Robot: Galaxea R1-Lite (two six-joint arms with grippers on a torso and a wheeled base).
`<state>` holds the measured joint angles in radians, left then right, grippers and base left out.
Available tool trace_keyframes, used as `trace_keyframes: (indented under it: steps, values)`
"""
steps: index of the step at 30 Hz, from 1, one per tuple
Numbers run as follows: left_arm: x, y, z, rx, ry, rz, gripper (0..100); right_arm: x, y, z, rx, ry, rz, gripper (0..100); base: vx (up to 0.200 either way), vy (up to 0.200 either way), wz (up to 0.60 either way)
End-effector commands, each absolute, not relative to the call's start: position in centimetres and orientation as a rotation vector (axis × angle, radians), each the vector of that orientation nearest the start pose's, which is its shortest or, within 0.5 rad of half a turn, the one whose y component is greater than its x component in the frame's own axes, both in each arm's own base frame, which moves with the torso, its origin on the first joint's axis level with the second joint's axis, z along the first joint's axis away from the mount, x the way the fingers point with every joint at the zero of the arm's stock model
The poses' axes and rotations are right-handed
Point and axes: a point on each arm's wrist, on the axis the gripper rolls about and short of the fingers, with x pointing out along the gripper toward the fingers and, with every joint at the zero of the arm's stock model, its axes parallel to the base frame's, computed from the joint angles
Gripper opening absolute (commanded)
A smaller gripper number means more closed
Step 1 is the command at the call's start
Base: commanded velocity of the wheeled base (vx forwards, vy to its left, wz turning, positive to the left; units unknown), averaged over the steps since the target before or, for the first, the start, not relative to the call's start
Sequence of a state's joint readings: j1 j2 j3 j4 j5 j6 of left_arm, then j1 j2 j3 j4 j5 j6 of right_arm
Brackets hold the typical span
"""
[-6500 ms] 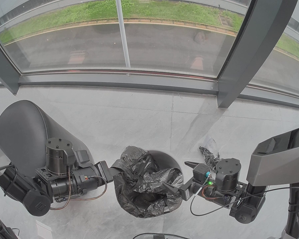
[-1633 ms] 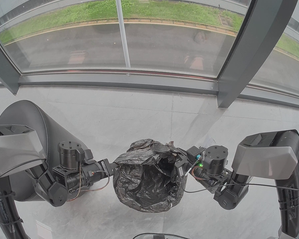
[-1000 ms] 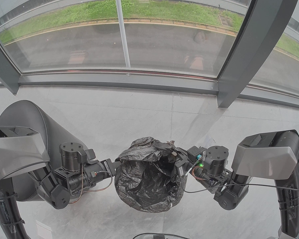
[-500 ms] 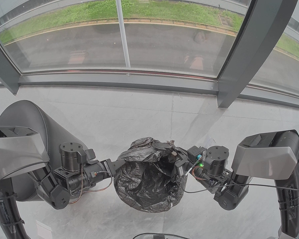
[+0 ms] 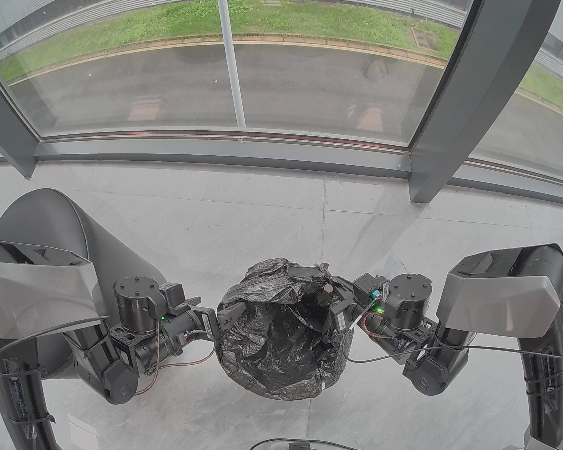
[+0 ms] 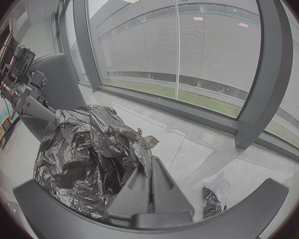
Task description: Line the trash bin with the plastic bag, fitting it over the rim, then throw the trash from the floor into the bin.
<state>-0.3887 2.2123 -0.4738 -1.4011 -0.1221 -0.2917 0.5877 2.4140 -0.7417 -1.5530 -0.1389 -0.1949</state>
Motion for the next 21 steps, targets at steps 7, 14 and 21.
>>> trace_keyframes:
  steps: [7,14,21]
  values:
    - [30.0,-12.6,-0.6,-0.095,0.395,-0.422,100,32.1,21.0,0.9,-0.228,0.052,0.456,0,0.0,0.0,0.0]
    - [31.3,-12.3,-0.2,-0.101,0.355,-0.385,100,32.0,21.0,0.8,-0.229,0.056,0.458,0,0.0,0.0,0.0]
    - [33.7,-12.0,0.8,-0.093,0.348,-0.329,100,32.1,21.0,0.7,-0.229,0.056,0.456,0,0.0,0.0,0.0]
